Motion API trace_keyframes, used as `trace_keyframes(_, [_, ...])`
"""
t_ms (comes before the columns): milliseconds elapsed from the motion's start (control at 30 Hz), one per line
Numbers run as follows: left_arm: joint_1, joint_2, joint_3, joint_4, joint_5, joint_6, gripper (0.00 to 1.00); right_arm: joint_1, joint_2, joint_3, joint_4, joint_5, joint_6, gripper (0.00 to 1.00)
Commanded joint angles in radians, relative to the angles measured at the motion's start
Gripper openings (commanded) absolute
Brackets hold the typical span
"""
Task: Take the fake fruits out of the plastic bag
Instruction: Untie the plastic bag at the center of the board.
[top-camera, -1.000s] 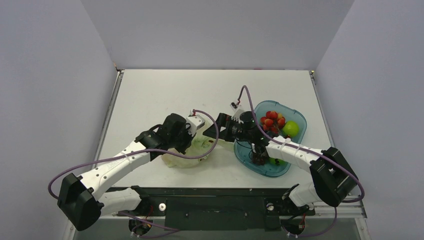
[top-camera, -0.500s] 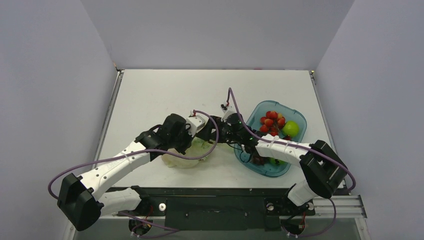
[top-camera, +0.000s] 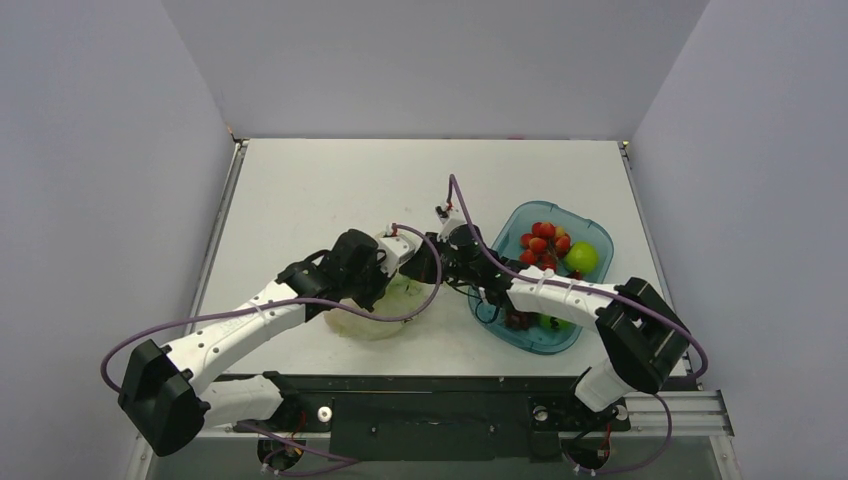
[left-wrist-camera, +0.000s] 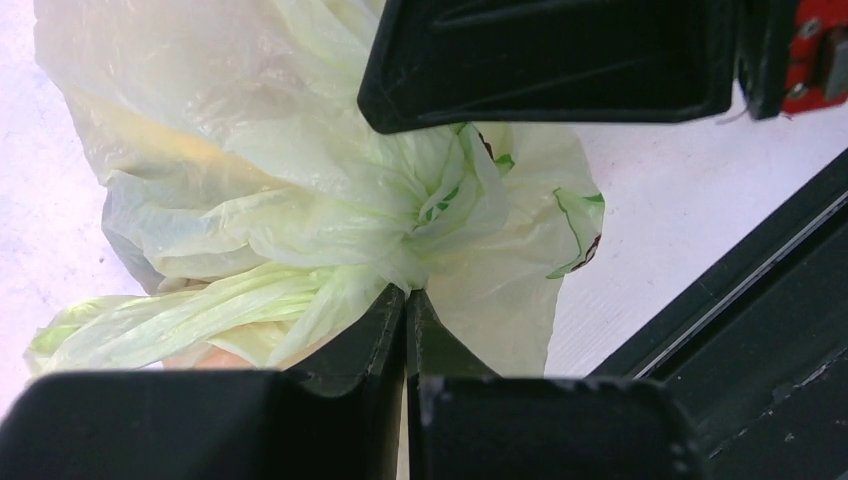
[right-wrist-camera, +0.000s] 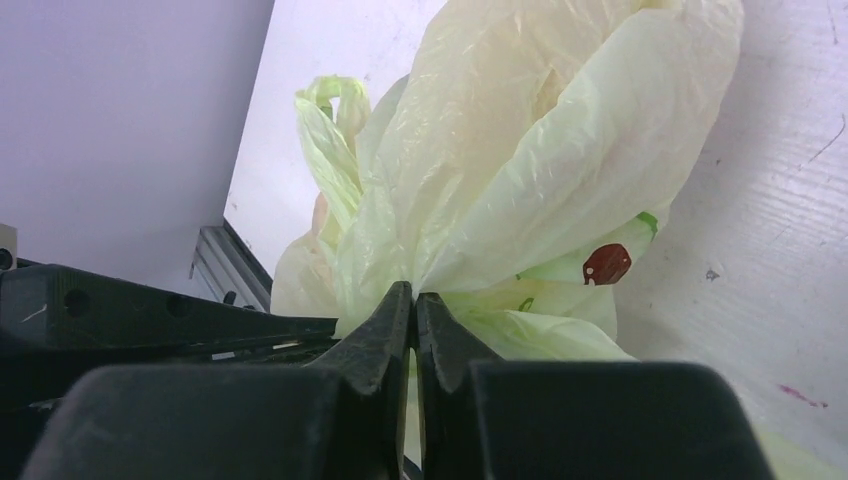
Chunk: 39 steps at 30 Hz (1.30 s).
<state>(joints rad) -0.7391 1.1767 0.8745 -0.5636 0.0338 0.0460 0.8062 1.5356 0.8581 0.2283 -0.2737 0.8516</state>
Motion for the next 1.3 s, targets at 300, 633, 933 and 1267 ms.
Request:
trace_keyframes(300, [-0.013,-0.108,0.001,0.048,-0.216,-0.009,0.00,-0.208,-0.065,-0.030,0.023,-0.097,-0.040,0.00])
trace_keyframes(633, [-0.011,-0.331,-0.068,0.150,-0.415,0.018,0.00,-0.361,-0.043,0.085,-0.186,-0.184,-0.190,0.00])
trace_keyframes(933, [-0.011,-0.419,-0.118,0.201,-0.454,-0.018,0.00,-0.347,0.030,0.247,-0.267,-0.255,-0.223,0.00])
trace_keyframes(1267, [-0.013,-0.263,-0.100,0.125,-0.298,-0.405,0.27,-0.267,0.164,0.326,-0.337,-0.331,-0.251,0.00])
